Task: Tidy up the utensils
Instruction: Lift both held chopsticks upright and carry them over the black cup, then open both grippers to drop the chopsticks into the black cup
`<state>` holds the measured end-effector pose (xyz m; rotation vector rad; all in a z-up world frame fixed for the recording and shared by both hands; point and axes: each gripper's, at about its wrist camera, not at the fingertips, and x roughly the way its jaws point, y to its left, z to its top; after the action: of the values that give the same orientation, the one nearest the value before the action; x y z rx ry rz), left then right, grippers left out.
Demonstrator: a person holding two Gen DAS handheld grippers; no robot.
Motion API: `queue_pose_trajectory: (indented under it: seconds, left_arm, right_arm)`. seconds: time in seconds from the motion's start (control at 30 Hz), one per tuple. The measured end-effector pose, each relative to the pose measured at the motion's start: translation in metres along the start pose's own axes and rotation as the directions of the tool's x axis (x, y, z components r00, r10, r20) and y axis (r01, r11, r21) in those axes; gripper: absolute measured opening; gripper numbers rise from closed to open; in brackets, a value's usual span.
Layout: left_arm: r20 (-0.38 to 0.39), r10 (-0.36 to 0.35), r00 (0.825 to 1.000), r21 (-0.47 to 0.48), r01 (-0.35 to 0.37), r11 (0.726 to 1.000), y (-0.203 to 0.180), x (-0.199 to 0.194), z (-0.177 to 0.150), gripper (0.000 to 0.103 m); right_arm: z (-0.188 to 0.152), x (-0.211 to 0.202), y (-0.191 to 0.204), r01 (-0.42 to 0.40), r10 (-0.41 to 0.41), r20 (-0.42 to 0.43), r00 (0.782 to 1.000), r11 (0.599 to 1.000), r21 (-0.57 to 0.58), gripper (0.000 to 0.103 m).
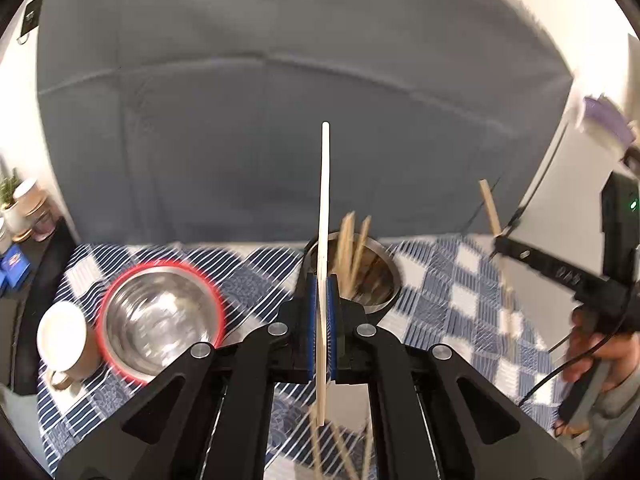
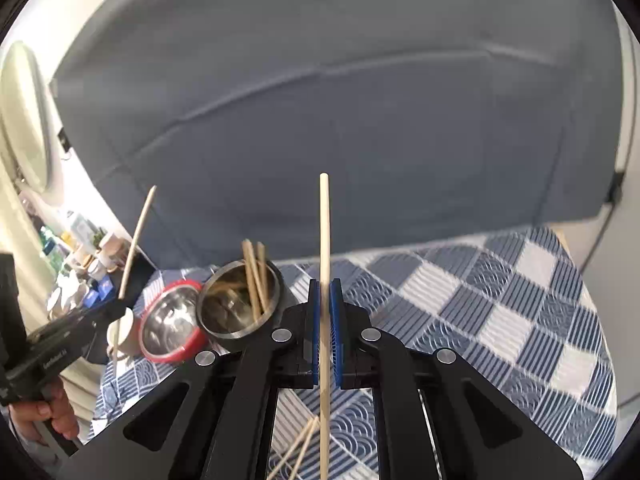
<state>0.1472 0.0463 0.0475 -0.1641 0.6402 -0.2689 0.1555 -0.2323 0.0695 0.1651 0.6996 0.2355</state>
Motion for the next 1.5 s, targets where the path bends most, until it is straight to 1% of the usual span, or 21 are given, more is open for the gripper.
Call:
queue_pose_trajectory:
  seconds: [0.13,0.23,0.3,0.37,0.5,0.57,0.7,0.77,0.9,1.0,1.1,1.3,1.5]
  left_arm:
    - [0.044,-0.058,0.997,-0.014,0.058,0.998,-0.007,0.003,0.018,0.005]
    - [0.062,-0.082,0.995,-0.037,0.084,0.996,-0.008,0.011,0.027,0.005]
    - [0.075,-0.096,0.993,-0.047,0.100,0.994,-0.009,0.016,0.030,0.005]
    - [0.089,-0.108,0.990,-0.047,0.112,0.993,-0.009,0.023,0.033,0.005]
    - [0.162,-0.137,0.977,-0.032,0.144,0.989,-0.011,0.030,0.036,0.005]
    - [0.202,-0.147,0.968,-0.022,0.155,0.988,-0.009,0.037,0.037,0.005]
    - [0.244,-0.153,0.958,-0.007,0.159,0.987,-0.007,0.051,0.037,0.005]
    - [0.256,-0.151,0.955,0.007,0.155,0.988,-0.007,0.059,0.036,0.005]
    - [0.243,-0.166,0.956,0.018,0.167,0.986,-0.006,0.080,0.032,0.005]
    - [0.235,-0.172,0.957,0.008,0.176,0.984,-0.005,0.094,0.026,0.005]
    - [0.230,-0.155,0.961,0.022,0.154,0.988,-0.005,0.104,0.019,0.005]
    - [0.191,-0.161,0.968,0.008,0.163,0.987,-0.005,0.120,-0.002,0.005]
    - [0.159,-0.166,0.973,-0.001,0.168,0.986,-0.002,0.123,-0.017,0.005]
  right_arm:
    - [0.015,0.000,0.012,-0.034,0.035,0.041,0.999,0.999,-0.021,0.005]
    - [0.025,0.003,0.018,-0.048,0.050,0.075,0.996,0.999,-0.022,0.005]
    - [0.031,0.007,0.021,-0.072,0.073,0.096,0.993,0.997,-0.017,0.005]
    - [0.036,0.011,0.024,-0.086,0.087,0.114,0.990,0.996,-0.015,0.005]
    - [0.045,0.026,0.026,-0.135,0.133,0.159,0.978,0.991,0.003,0.005]
    - [0.049,0.035,0.028,-0.173,0.169,0.191,0.967,0.985,0.007,0.005]
    - [0.052,0.055,0.032,-0.218,0.213,0.224,0.951,0.976,0.000,0.005]
    - [0.052,0.067,0.035,-0.225,0.220,0.228,0.949,0.974,-0.003,0.005]
    - [0.048,0.092,0.042,-0.239,0.239,0.207,0.949,0.971,-0.027,0.005]
    - [0.041,0.108,0.049,-0.244,0.252,0.199,0.947,0.968,-0.061,0.005]
    - [0.032,0.120,0.049,-0.263,0.268,0.192,0.944,0.963,-0.051,0.005]
    - [0.007,0.127,0.041,-0.264,0.268,0.166,0.949,0.963,-0.047,0.005]
    - [-0.009,0.128,0.039,-0.252,0.255,0.134,0.958,0.967,-0.043,0.005]
